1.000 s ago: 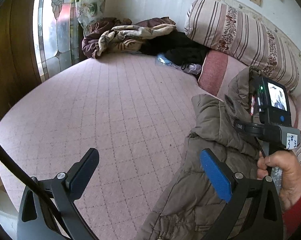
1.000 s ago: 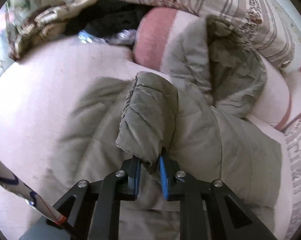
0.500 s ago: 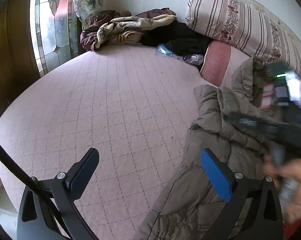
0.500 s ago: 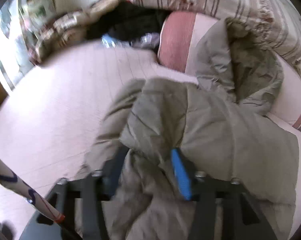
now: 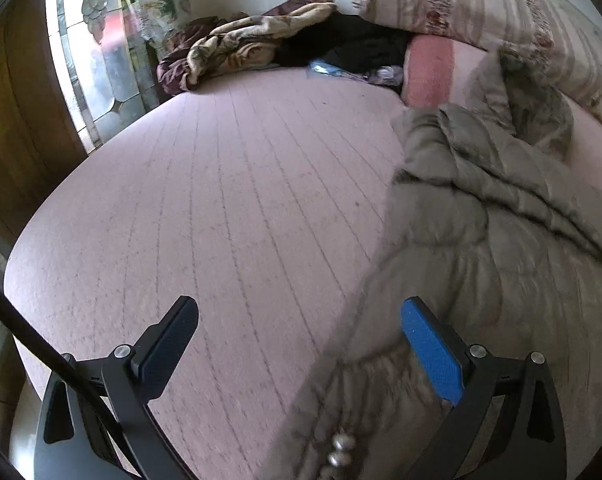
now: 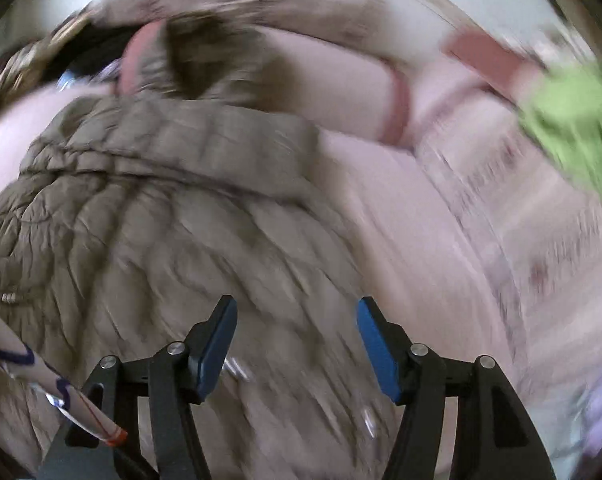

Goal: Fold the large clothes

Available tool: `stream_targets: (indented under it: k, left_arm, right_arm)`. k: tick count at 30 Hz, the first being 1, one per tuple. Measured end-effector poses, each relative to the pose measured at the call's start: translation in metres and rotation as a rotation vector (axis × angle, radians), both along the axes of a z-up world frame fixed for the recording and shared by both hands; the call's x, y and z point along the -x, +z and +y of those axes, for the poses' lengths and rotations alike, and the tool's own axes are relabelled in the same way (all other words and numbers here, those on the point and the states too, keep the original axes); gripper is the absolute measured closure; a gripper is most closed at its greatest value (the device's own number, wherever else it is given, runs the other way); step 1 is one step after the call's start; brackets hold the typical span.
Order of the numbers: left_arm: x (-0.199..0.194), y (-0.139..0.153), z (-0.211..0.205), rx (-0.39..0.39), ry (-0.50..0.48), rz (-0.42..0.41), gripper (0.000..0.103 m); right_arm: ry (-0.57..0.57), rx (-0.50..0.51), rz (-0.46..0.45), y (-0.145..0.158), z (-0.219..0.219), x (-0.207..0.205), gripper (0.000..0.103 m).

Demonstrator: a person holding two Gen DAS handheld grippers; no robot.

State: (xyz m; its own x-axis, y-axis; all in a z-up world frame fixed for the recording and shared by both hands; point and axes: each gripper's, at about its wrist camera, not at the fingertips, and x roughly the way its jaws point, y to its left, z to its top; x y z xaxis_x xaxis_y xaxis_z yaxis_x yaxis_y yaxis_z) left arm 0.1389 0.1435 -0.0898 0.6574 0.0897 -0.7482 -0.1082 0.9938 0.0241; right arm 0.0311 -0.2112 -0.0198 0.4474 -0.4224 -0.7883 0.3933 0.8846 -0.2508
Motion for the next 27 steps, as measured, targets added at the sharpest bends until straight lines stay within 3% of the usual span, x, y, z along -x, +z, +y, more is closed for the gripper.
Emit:
stream_targets:
  k: [3,8,15,21,27]
  left_arm:
    - [0.016,0.005,-0.007,-0.024,-0.038,-0.043,0.001]
    - [0.037,0.013,-0.009,-0.021,-0.079,-0.098,0.001]
    - [0.041,0.01,0.006,0.121,-0.044,-0.043,0.001]
    - [0.055,0.011,0.006,0.093,-0.041,-0.055,0.001]
    - [0.068,0.014,0.023,0.153,-0.022,-0.033,0.001]
  right_arm:
    - [-0.111,-0.146,-0.102,-0.008,-0.022,0.06,0.036]
    - [-0.165,-0.215,-0.174,-0.019,-0.029,0.108,0.036]
    - [-0.122,-0.288,-0.255,-0.015,-0.02,0.106,0.036]
    - [-0.059,-0.292,-0.255,-0.001,-0.012,0.092,0.032]
    - [-0.085,-0.284,-0.237,-0.003,-0.039,0.097,0.028]
